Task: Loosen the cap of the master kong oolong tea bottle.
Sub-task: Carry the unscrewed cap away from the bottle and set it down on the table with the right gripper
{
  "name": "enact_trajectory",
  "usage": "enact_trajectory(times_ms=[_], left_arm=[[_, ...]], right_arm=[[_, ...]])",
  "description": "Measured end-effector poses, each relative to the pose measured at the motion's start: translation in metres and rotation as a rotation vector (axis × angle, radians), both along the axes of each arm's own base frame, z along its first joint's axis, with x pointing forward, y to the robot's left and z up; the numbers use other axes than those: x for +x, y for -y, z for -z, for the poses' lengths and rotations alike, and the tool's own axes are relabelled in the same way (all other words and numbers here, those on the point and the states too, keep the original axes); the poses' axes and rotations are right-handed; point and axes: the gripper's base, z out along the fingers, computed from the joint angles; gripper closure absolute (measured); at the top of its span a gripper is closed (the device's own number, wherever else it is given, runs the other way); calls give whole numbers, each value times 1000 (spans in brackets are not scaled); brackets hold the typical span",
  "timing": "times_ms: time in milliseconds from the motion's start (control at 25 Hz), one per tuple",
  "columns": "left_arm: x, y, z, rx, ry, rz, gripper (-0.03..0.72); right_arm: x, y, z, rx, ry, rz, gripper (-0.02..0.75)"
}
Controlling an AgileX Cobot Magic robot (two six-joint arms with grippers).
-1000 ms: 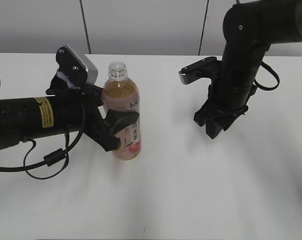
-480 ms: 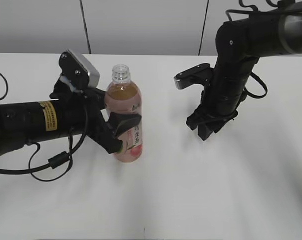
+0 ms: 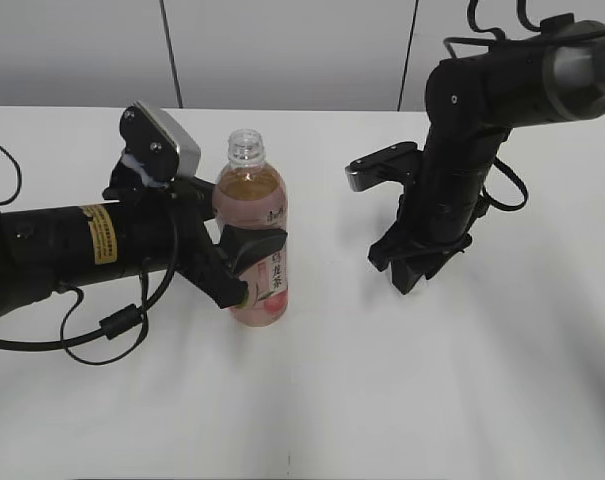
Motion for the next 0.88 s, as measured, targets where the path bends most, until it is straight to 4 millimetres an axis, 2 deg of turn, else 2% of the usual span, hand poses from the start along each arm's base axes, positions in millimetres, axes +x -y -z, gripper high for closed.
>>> enact_trajectory(times_ms=[80,240,320,480,640,880], left_arm=[[0,0,0,-1,0,0,268],[0,0,0,-1,0,0,268],[0,0,0,-1,0,0,268],[0,0,-1,-7,4,2,229],[-1,2,-15,-68,57,13,178],[-4,0,-26,-86,88,12,161]], right_arm=[[0,-1,1,6,-5,6,388],[0,-1,1,11,-7,10,195],[-1,-1,1,11,-11,10,148],[-1,-1,1,10,-16,10,142],[-1,-1,1,9,-17,10,142],[-2,0,1,5,-27,9,142]])
